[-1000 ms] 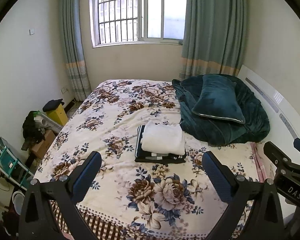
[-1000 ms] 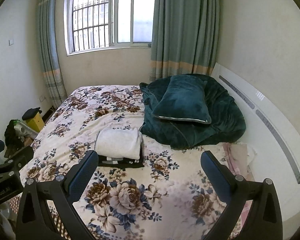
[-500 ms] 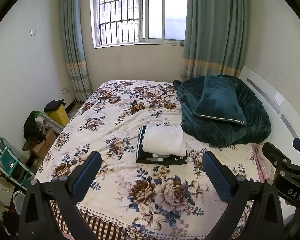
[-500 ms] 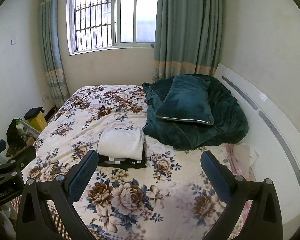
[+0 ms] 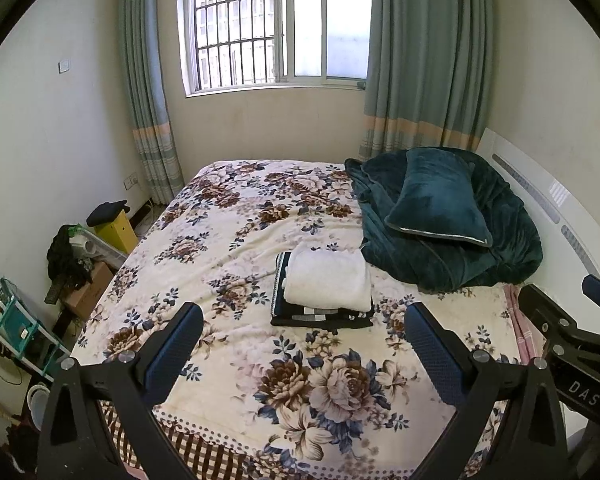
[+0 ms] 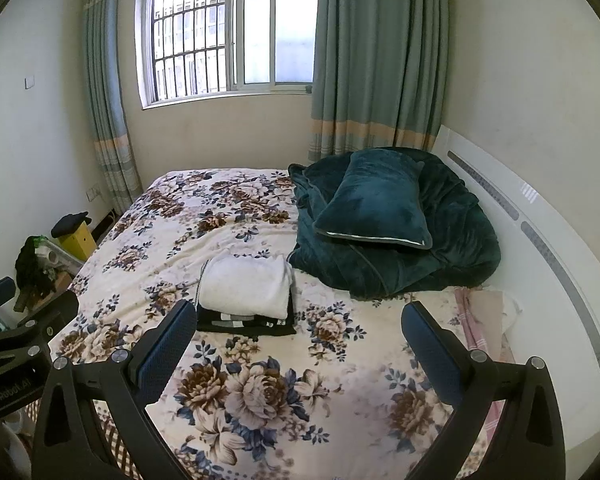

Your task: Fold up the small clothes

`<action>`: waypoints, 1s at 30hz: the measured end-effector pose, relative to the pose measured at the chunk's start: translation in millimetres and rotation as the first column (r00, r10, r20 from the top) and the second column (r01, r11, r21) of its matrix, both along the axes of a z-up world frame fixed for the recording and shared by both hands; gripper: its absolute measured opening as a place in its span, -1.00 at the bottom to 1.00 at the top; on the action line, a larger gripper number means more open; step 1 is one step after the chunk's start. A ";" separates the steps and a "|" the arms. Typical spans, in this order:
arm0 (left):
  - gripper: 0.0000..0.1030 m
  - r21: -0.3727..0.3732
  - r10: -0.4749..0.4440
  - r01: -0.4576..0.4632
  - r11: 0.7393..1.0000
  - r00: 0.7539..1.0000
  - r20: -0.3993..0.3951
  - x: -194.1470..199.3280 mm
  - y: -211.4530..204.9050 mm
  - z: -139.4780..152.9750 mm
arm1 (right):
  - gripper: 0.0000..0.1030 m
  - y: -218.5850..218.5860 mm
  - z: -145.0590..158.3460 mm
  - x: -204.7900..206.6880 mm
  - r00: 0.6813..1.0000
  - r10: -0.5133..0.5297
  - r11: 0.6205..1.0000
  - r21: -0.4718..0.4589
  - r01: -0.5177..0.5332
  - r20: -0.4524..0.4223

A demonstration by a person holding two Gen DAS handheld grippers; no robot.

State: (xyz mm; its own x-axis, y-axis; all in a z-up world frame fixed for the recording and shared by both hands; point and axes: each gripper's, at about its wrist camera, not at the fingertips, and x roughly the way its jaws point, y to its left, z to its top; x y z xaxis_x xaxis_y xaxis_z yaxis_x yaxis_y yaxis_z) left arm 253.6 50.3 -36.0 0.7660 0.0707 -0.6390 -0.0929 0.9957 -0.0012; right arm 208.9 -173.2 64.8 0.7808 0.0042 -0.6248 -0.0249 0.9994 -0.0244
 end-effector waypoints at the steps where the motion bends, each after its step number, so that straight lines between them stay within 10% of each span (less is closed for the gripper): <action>1: 0.99 0.000 0.000 0.000 1.000 1.000 -0.001 -0.1 0.0 -0.1 | 1.00 -0.2 0.1 0.5 1.000 0.001 1.000 -0.001 -0.001 0.000; 30: 0.99 -0.002 -0.014 0.014 1.000 1.000 -0.002 6.0 1.2 1.2 | 1.00 0.9 -5.6 -5.0 1.000 -0.005 1.000 0.008 0.005 -0.003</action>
